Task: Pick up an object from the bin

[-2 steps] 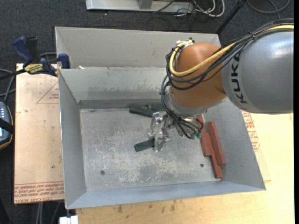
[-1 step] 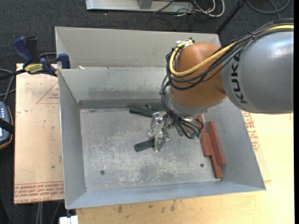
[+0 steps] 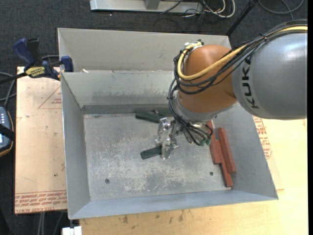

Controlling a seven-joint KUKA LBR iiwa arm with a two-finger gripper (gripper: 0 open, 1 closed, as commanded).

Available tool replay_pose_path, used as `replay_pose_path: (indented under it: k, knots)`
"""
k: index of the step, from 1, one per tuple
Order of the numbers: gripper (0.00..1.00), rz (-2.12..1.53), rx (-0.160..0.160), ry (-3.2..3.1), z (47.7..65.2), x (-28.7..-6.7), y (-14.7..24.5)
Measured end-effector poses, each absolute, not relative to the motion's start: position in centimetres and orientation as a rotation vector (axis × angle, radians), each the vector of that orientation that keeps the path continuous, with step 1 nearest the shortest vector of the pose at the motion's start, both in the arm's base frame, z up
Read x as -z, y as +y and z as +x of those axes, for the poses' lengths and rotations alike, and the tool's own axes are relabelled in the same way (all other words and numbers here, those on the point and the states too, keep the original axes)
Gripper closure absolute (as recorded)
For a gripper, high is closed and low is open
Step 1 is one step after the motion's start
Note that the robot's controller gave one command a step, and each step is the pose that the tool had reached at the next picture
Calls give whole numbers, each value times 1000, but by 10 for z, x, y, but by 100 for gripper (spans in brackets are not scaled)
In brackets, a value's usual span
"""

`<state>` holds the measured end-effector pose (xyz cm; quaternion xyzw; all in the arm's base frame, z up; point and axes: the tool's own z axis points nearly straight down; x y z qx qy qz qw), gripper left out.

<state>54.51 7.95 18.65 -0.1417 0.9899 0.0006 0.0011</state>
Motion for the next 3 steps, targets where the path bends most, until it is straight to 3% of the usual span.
replay_pose_path:
  k: [1, 2, 3]
  knots:
    - [100, -512, -2, 3100, 504, -181, 90]
    - [100, -512, -2, 3100, 504, -181, 90]
    - [100, -554, -2, 3093, 512, -222, 92]
